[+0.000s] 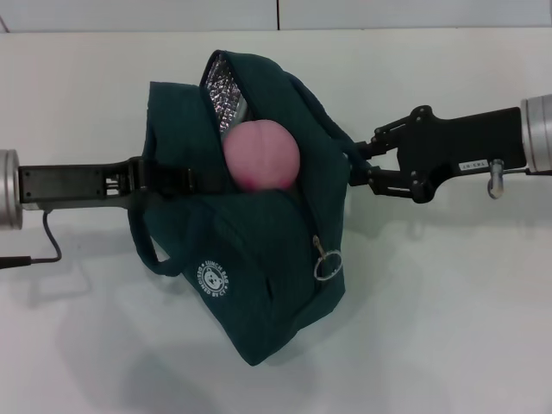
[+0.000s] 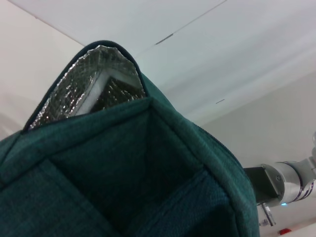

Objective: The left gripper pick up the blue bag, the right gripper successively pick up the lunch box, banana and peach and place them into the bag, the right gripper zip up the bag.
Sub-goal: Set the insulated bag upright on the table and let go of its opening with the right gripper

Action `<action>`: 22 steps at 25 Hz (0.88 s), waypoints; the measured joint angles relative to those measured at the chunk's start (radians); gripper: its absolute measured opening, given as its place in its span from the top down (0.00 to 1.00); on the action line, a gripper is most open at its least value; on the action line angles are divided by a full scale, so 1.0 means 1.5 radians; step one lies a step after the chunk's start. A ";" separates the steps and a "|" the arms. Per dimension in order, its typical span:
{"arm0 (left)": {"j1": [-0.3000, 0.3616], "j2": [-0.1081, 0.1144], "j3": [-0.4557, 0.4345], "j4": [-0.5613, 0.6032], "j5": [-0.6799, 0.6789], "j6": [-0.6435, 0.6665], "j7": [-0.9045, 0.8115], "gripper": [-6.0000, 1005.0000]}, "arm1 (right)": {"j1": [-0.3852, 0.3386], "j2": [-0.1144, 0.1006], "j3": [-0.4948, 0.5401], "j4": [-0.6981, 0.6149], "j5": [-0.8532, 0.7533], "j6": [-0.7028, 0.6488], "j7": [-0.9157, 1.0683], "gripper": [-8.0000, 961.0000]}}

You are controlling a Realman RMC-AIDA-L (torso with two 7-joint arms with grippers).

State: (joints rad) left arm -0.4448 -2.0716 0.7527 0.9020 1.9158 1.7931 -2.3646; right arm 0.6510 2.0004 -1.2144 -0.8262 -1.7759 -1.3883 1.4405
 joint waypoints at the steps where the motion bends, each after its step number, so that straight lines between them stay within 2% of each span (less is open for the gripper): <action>1: 0.000 0.000 -0.001 0.000 0.000 0.000 0.000 0.95 | 0.000 0.001 0.000 0.000 0.000 0.000 -0.002 0.51; 11: 0.001 0.001 0.000 0.000 0.000 0.000 0.001 0.95 | -0.006 0.001 0.006 -0.010 0.003 0.000 -0.006 0.92; 14: 0.005 0.000 -0.001 0.000 0.001 0.000 0.003 0.95 | -0.022 0.003 0.014 -0.033 0.008 0.000 -0.006 0.92; 18: 0.004 -0.001 -0.002 0.000 0.001 -0.002 0.006 0.95 | -0.074 0.009 0.041 -0.109 0.015 -0.006 -0.006 0.93; 22: 0.008 0.000 -0.002 -0.001 0.001 -0.004 0.005 0.95 | -0.104 0.007 0.065 -0.149 0.036 -0.034 -0.002 0.92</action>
State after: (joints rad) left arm -0.4324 -2.0711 0.7499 0.9007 1.9174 1.7868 -2.3567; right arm 0.4947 2.0116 -1.1173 -1.0494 -1.7223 -1.4394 1.4373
